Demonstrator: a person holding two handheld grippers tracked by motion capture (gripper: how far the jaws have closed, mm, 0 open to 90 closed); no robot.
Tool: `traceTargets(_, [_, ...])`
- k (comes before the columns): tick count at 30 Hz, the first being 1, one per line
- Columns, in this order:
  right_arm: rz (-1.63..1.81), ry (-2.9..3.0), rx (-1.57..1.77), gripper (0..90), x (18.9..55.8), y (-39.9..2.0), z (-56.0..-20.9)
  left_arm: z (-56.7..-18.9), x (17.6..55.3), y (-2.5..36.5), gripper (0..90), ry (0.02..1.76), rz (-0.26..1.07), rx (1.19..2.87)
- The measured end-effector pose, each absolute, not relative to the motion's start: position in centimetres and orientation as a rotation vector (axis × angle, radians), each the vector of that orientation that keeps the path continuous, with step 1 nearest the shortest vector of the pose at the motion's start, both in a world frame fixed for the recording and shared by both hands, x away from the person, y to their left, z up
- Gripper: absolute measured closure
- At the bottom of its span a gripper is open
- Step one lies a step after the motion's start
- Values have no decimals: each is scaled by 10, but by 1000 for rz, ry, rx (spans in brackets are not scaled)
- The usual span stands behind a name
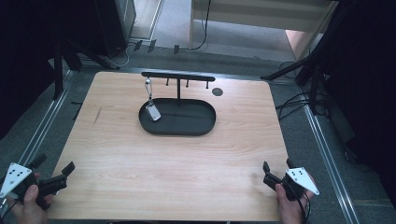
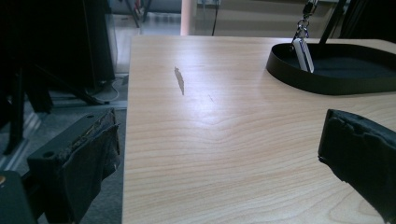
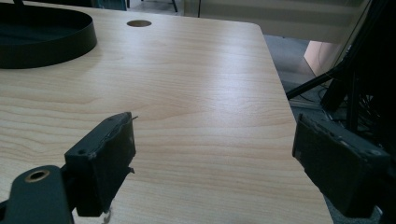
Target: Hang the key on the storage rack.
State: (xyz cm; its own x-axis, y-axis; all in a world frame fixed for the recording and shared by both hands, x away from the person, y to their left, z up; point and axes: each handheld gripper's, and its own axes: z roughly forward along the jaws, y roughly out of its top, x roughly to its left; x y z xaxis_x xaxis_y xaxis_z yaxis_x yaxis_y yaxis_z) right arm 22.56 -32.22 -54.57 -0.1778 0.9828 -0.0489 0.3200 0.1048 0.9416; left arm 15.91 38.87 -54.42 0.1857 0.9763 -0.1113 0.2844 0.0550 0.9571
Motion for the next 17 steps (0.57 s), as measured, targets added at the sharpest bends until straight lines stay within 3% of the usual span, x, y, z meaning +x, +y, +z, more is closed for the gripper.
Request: traceTargets(17, [1106,1622,1308,130,226,-323,-546,-551,162,387,0,1326,860,1417])
